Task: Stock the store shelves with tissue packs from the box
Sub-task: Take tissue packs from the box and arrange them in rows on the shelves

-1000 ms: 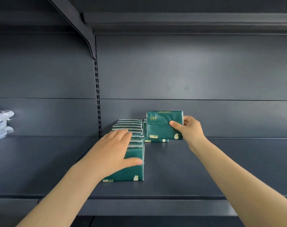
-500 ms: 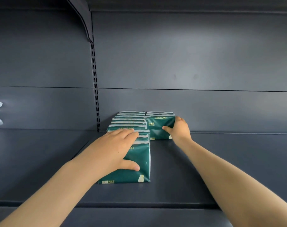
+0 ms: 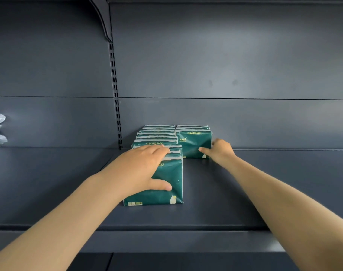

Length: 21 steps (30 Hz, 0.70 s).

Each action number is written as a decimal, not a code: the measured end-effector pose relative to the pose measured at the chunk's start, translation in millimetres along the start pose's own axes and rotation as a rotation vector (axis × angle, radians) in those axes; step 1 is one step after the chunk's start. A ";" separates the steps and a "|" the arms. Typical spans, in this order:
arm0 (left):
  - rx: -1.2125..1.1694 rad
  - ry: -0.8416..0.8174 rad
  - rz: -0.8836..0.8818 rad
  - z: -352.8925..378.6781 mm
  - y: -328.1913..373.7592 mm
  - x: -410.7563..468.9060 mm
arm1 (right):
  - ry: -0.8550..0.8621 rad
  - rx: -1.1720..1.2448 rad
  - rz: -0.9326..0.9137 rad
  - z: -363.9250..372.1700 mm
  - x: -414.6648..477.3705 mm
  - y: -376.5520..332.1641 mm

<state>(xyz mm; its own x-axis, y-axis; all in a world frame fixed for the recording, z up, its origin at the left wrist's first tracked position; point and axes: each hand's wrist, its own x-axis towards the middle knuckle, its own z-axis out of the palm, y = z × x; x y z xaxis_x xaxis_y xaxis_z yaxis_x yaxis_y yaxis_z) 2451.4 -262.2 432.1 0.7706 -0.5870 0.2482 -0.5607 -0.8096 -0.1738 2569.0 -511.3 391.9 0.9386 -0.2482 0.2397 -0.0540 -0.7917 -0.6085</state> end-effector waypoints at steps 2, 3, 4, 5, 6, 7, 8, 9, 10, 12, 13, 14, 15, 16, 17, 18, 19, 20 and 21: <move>0.003 -0.044 -0.012 -4.2 2.5 -0.2 | -0.057 -0.113 0.021 -11.9 -13.3 -2.3; 0.008 -0.066 -0.016 -6.6 3.3 0.1 | -0.087 -0.175 0.008 -19.0 -20.1 -3.5; 0.017 -0.088 -0.019 -10.1 3.3 1.3 | -0.111 -0.228 -0.020 -27.6 -26.4 -5.4; 0.024 -0.115 -0.025 -14.5 3.7 2.6 | -0.135 -0.275 -0.061 -37.4 -33.5 -7.8; 0.029 -0.146 -0.038 -19.5 4.4 4.0 | -0.162 -0.315 -0.099 -48.2 -42.1 -10.7; 0.031 -0.174 -0.056 -25.3 6.3 5.2 | -0.191 -0.353 -0.123 -61.5 -53.1 -13.7; 0.032 -0.189 -0.082 -30.4 6.4 7.3 | -0.219 -0.386 -0.146 -71.7 -60.7 -17.0; 0.032 -0.187 -0.110 -36.0 6.3 9.0 | -0.237 -0.427 -0.162 -82.0 -69.3 -20.9; 0.030 -0.166 -0.136 -43.1 8.4 9.1 | -0.246 -0.472 -0.163 -94.6 -79.8 -23.7; 0.031 -0.102 -0.190 -56.9 14.0 7.6 | -0.223 -0.543 -0.150 -116.5 -98.1 -28.5; 0.030 -0.067 -0.210 -63.8 18.4 6.4 | -0.195 -0.571 -0.146 -126.6 -106.4 -30.8; 0.028 -0.032 -0.220 -70.9 24.5 4.5 | -0.166 -0.604 -0.143 -135.7 -114.5 -33.4; 0.030 -0.004 -0.227 -78.2 32.1 1.9 | -0.134 -0.641 -0.150 -143.7 -122.5 -36.5; 0.036 0.025 -0.230 -85.7 39.7 -0.9 | -0.109 -0.671 -0.158 -151.9 -129.9 -40.7; 0.044 0.051 -0.235 -93.2 47.2 -4.5 | -0.085 -0.690 -0.169 -160.3 -137.9 -44.7; 0.055 0.084 -0.237 -100.5 55.3 -9.2 | -0.066 -0.701 -0.180 -169.3 -146.0 -47.9; 0.068 0.115 -0.241 -108.0 63.1 -14.7 | -0.045 -0.713 -0.194 -179.6 -155.1 -50.9; 0.086 0.147 -0.245 -115.2 71.0 -20.8 | -0.026 -0.725 -0.200 -191.0 -165.5 -52.2; 0.107 0.172 -0.254 -122.7 79.7 -27.5 | -0.005 -0.735 -0.206 -203.1 -176.3 -52.4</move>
<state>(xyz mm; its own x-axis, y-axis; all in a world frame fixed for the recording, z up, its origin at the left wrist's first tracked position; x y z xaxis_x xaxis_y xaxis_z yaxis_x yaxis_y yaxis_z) 2348.4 -309.9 528.3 0.8140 -0.3640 0.4527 -0.3149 -0.9314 -0.1827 2337.2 -539.4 535.1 0.9556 -0.0543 0.2895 -0.0893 -0.9900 0.1089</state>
